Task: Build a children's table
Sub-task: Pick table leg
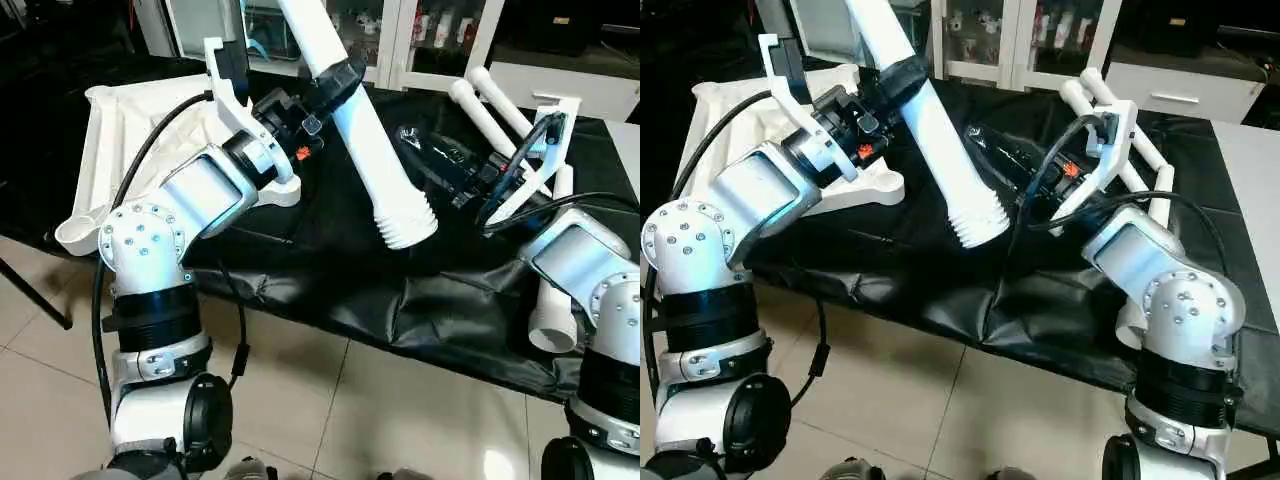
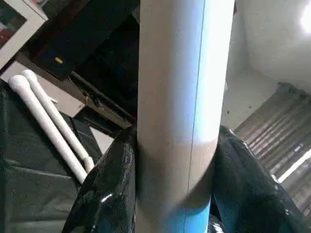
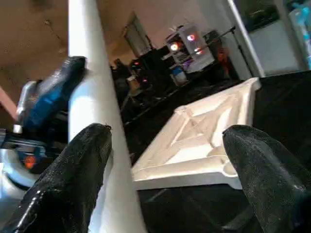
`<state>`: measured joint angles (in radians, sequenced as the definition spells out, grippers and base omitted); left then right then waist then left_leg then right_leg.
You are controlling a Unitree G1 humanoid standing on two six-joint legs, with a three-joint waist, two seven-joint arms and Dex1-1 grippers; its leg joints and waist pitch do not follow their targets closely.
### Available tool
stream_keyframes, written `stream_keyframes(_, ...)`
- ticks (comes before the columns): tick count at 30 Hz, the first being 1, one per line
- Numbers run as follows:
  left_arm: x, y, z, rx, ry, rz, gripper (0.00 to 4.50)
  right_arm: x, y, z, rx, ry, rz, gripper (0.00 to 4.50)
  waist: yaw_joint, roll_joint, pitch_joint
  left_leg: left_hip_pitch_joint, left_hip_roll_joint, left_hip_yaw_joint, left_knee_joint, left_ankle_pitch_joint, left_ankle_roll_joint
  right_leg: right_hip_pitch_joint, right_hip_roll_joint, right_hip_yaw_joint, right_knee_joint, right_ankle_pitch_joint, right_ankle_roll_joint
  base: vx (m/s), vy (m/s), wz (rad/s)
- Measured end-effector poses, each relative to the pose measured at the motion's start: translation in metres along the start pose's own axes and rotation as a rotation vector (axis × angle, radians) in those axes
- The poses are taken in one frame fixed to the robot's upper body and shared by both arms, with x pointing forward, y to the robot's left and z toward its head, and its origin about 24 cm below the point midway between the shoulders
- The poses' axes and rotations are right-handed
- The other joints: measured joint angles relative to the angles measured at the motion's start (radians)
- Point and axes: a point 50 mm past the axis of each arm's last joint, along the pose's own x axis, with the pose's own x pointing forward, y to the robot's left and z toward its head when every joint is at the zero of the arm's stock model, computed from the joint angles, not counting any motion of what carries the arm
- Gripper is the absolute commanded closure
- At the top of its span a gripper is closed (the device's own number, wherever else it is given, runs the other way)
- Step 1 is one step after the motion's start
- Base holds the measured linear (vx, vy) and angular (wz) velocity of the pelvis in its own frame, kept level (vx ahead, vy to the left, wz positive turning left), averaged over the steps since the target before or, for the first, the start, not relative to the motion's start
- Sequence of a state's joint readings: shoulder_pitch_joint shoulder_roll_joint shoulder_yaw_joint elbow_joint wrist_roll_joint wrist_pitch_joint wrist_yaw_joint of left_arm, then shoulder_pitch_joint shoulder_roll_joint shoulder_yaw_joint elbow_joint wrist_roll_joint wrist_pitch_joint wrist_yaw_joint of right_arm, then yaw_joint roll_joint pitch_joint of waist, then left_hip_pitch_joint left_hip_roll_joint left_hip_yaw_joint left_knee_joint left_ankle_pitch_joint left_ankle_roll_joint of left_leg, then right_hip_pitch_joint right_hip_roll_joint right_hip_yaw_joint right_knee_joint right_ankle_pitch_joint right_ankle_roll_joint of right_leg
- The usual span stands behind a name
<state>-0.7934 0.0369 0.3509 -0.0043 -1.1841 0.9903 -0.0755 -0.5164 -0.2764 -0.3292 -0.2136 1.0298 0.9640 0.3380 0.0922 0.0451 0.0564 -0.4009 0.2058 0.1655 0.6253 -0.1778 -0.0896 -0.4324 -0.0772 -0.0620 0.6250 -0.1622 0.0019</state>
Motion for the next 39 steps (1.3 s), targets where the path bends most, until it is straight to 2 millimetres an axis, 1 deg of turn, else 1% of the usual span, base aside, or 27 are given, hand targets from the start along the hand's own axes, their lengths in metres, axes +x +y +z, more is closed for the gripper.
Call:
stream_keyframes(3, -0.001, 0.0, -0.001, 0.018, 0.025, -0.008, 2.64, -0.002, 0.003, 0.003, 0.005, 0.038, 0.045, 0.47, 0.001, 0.002, 0.0, 0.0, 0.0, 0.0, 0.0, 0.0, 0.0, 0.0, 0.0, 0.0, 0.0, 0.0, 0.0, 0.0, 0.0, 0.0)
stream_keyframes(7, 0.0, -0.001, -0.003, 0.059, 0.068, -0.018, 2.64, -0.001, 0.009, 0.006, -0.085, 0.151, 0.092, 0.47, 0.005, 0.007, -0.003, 0.0, 0.0, 0.0, 0.0, 0.0, 0.0, 0.0, 0.0, 0.0, 0.0, 0.0, 0.001, 0.0, 0.0, 0.0)
stream_keyframes(11, 0.002, 0.003, -0.009, 0.169, 0.146, 0.029, 2.64, 0.014, 0.017, 0.002, -0.21, 0.271, 0.091, 0.47, 0.003, 0.008, -0.004, 0.0, 0.0, -0.001, 0.0, 0.001, -0.002, 0.0, 0.0, -0.001, 0.0, -0.002, 0.005, 0.0, 0.0, 0.0)
stream_keyframes(14, 0.007, 0.007, -0.016, 0.257, 0.196, 0.069, 2.64, 0.032, 0.02, -0.009, -0.324, 0.382, 0.006, 0.47, 0.003, 0.008, -0.004, 0.0, 0.0, -0.001, 0.0, 0.002, -0.004, 0.0, 0.0, -0.001, 0.001, -0.002, 0.005, 0.0, 0.0, 0.0)
stream_keyframes(16, 0.011, 0.007, -0.021, 0.289, 0.206, 0.078, 2.65, 0.043, 0.018, -0.022, -0.371, 0.445, -0.079, 0.47, 0.003, 0.008, -0.004, 0.0, 0.001, -0.001, 0.0, 0.002, -0.004, 0.0, 0.0, -0.001, 0.001, -0.002, 0.005, 0.0, 0.0, 0.0)
stream_keyframes(18, 0.013, 0.007, -0.022, 0.316, 0.2, 0.086, 2.65, 0.048, 0.015, -0.035, -0.379, 0.49, -0.113, 0.47, 0.004, 0.008, -0.004, -0.001, 0.001, -0.002, 0.0, 0.002, -0.004, 0.0, 0.0, -0.001, 0.001, -0.002, 0.005, 0.0, 0.0, 0.0)
stream_keyframes(21, 0.013, 0.008, -0.019, 0.349, 0.183, 0.098, 2.65, 0.052, 0.014, -0.041, -0.38, 0.504, -0.127, 0.47, 0.006, 0.008, -0.004, -0.001, 0.001, -0.002, 0.0, 0.002, -0.004, 0.0, 0.0, -0.001, 0.001, -0.002, 0.005, 0.0, 0.0, 0.0)
stream_keyframes(23, 0.014, 0.008, -0.017, 0.361, 0.174, 0.098, 2.65, 0.053, 0.015, -0.042, -0.379, 0.501, -0.129, 0.75, 0.006, 0.008, -0.004, -0.001, 0.0, -0.002, 0.0, 0.002, -0.004, 0.0, 0.0, -0.001, 0.0, 0.0, 0.001, 0.0, 0.0, 0.0)
stream_keyframes(27, 0.013, 0.011, -0.016, 0.378, 0.173, 0.108, 2.65, 0.055, 0.016, -0.044, -0.375, 0.497, -0.14, 0.95, 0.005, 0.008, -0.004, -0.001, 0.0, -0.002, 0.0, 0.002, -0.004, 0.0, 0.0, -0.001, 0.0, 0.0, 0.001, 0.0, 0.0, 0.0)
stream_keyframes(28, 0.013, 0.011, -0.015, 0.383, 0.171, 0.109, 2.65, 0.055, 0.016, -0.045, -0.372, 0.5, -0.139, 1.2, 0.005, 0.008, -0.004, -0.001, 0.0, -0.002, 0.0, 0.002, -0.004, 0.0, 0.0, -0.001, 0.001, 0.0, 0.001, 0.0, 0.0, 0.0)
stream_keyframes(32, 0.013, 0.013, -0.015, 0.391, 0.17, 0.113, 2.65, 0.056, 0.016, -0.046, -0.373, 0.5, -0.142, 1.33, 0.003, 0.009, -0.003, -0.001, 0.0, -0.002, 0.0, 0.002, -0.004, 0.0, 0.0, -0.001, 0.001, 0.001, 0.0, 0.0, 0.0, 0.0)
stream_keyframes(33, 0.013, 0.013, -0.015, 0.394, 0.168, 0.112, 2.65, 0.056, 0.016, -0.046, -0.376, 0.499, -0.145, 1.59, 0.003, 0.009, -0.003, -0.001, 0.0, -0.002, 0.0, 0.002, -0.004, 0.0, 0.0, -0.001, 0.001, 0.001, 0.0, 0.0, 0.0, 0.0)
stream_keyframes(36, 0.013, 0.014, -0.014, 0.404, 0.164, 0.119, 2.65, 0.056, 0.015, -0.045, -0.378, 0.494, -0.152, 1.66, 0.002, 0.009, -0.003, -0.001, 0.0, -0.002, 0.0, 0.003, -0.004, 0.0, 0.0, -0.001, 0.001, 0.001, 0.0, 0.0, 0.0, 0.0)
stream_keyframes(37, 0.013, 0.015, -0.014, 0.404, 0.164, 0.12, 2.65, 0.056, 0.015, -0.045, -0.377, 0.494, -0.152, 1.88, 0.001, 0.009, -0.003, -0.001, 0.0, -0.002, 0.0, 0.003, -0.004, 0.0, 0.0, -0.001, 0.001, 0.001, 0.0, 0.0, 0.0, 0.0)
stream_keyframes(39, 0.013, 0.016, -0.015, 0.4, 0.167, 0.123, 2.65, 0.055, 0.014, -0.045, -0.373, 0.498, -0.155, 2.03, 0.001, 0.009, -0.003, 0.0, 0.0, -0.002, 0.0, 0.003, -0.004, 0.0, 0.0, -0.001, 0.002, 0.002, 0.0, 0.0, 0.0, 0.0)
